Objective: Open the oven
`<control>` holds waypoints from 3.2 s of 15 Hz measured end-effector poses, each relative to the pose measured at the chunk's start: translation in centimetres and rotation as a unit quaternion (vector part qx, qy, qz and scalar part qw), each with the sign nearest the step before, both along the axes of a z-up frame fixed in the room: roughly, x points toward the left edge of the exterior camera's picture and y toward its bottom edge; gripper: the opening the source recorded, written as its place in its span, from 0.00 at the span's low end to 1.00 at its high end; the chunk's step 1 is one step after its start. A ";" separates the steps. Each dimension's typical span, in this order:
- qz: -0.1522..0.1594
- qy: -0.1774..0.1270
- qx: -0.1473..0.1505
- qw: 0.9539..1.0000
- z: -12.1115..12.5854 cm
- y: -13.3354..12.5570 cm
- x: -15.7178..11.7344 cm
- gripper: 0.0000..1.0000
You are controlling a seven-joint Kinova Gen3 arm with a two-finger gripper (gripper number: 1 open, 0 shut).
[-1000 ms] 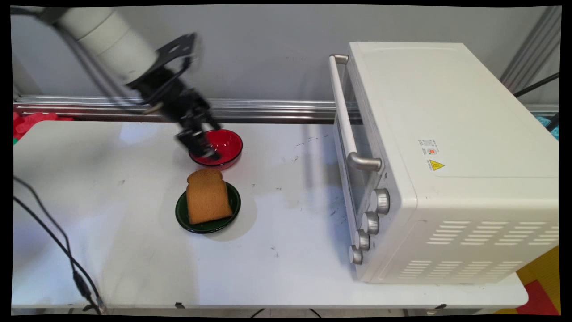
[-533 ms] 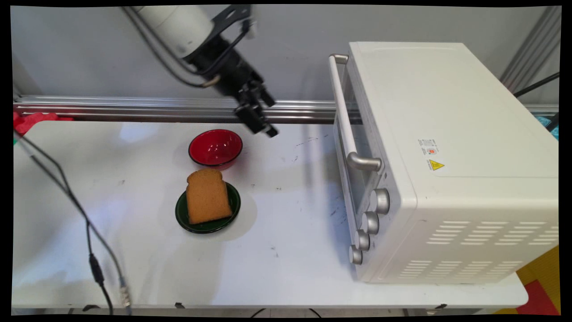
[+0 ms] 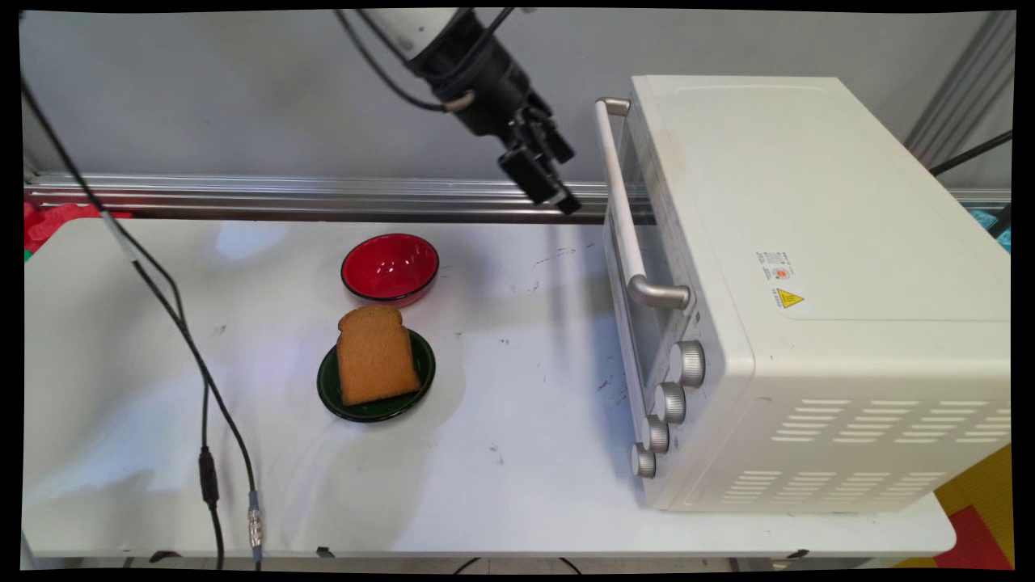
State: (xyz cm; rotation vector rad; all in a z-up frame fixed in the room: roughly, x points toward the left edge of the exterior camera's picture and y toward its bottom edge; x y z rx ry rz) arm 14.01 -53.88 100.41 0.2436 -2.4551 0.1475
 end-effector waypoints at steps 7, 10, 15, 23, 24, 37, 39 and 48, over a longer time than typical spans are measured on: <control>-0.019 0.030 0.018 0.999 1.1 -2.6 -3.3 1.00; -0.010 0.036 0.031 0.999 1.2 -3.3 -4.0 1.00; -0.001 0.034 0.044 0.998 1.0 -4.1 -4.4 1.00; 0.005 0.032 0.056 0.998 0.6 -4.8 -4.5 0.00; 0.005 0.032 0.056 0.998 0.6 -4.9 -4.4 0.00; 0.009 0.043 0.056 0.997 -1.8 -5.0 -4.7 0.00; 0.009 0.040 0.055 0.998 -2.2 -5.0 -4.6 0.00; 0.008 -0.013 0.067 0.998 -3.9 -3.4 -0.3 0.00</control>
